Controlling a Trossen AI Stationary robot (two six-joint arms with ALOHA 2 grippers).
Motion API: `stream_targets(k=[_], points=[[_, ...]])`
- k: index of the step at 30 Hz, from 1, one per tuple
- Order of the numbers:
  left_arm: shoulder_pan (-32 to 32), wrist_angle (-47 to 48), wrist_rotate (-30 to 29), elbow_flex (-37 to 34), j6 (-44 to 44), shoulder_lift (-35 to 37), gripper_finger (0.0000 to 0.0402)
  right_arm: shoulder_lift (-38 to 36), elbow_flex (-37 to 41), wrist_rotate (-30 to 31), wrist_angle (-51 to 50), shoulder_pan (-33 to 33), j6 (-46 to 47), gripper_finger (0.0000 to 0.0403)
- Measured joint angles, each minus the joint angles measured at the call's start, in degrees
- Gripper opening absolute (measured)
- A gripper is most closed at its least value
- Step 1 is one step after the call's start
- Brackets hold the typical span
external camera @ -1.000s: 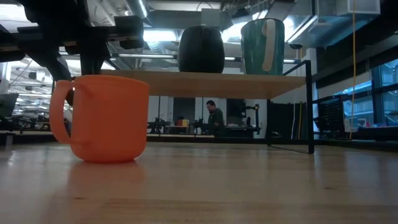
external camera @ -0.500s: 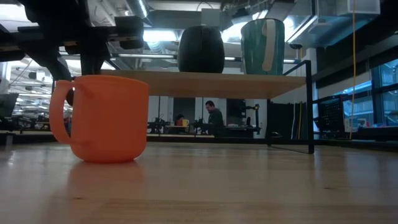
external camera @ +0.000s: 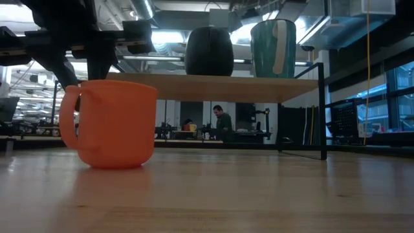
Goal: Stack small to large cups/mugs on shelf
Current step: Put the orange mug on the shelf
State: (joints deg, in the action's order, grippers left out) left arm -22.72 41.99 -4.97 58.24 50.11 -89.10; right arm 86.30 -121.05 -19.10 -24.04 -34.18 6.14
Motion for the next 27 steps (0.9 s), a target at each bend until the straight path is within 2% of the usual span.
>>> stream_targets(k=[4,10,18,23,27], points=[[0.3,0.0,-0.1,0.0,1.0,0.0,0.0063,-0.6,0.0,-0.8,-2.2,0.0,-3.3,0.0091],[0.8,0.9,-2.8,0.0,3.0,-0.5,0.0009,-0.8,0.0,-1.0,-3.4,0.1,-3.5,0.0091],[0.5,2.8,-2.9,0.2,2.5,-0.2,0.0005,-1.4,0.0,-2.0,-3.1,0.0,-3.6,0.0091],[-1.0,13.7,-2.9,6.1,-0.5,1.1,0.0003,-2.4,0.0,-3.2,-3.1,0.0,-3.7,0.0091],[-2.0,23.9,-4.7,16.3,-3.0,2.6,0.0002,-2.8,0.0,-3.2,-3.4,0.0,-3.9,0.0091]])
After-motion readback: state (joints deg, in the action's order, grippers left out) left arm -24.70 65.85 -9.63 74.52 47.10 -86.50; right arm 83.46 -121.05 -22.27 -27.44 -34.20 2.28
